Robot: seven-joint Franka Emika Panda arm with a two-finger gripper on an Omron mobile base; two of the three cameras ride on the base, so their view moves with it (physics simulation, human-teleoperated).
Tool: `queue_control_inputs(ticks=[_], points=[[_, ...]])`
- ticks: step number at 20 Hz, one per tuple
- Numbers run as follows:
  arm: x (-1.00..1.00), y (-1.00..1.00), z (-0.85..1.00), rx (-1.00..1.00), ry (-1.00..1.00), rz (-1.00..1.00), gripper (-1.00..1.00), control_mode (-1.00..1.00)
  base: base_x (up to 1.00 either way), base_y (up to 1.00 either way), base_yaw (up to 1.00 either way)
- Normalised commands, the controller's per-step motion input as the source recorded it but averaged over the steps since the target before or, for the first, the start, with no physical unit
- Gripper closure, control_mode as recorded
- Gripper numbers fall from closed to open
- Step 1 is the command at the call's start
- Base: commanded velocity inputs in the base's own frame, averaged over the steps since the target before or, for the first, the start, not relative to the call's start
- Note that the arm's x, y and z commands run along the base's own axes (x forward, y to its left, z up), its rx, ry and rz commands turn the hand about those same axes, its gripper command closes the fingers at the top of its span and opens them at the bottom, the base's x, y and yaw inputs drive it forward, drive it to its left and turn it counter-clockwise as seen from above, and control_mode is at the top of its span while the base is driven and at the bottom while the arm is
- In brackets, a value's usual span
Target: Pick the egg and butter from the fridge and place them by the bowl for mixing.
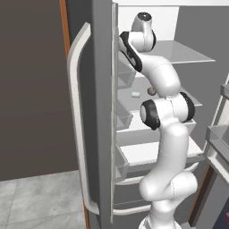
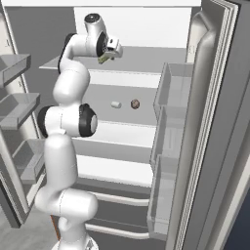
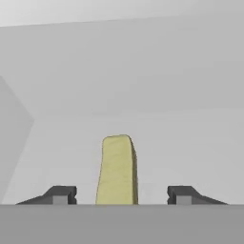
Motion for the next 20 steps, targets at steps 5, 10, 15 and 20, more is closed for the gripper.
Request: queue_control_inputs(ticks=[5, 10, 15, 20], points=[[0.00, 0.00, 0.00, 0.00, -0.01, 0.00, 1.00, -1.00, 0.00, 0.00, 0.00], [-0.42, 0.00, 0.00, 0.00, -0.04, 0.00, 1.00, -1.00, 0.00, 0.00, 0.00], [-0.66, -0.05, 0.00, 0.00, -0.18, 0.00, 1.00, -1.00, 0.00, 0.00, 0.00], [-0.62, -0.16, -0.04, 0.00, -0.26, 0.01, 1.00, -1.00, 0.00, 0.00, 0.00]])
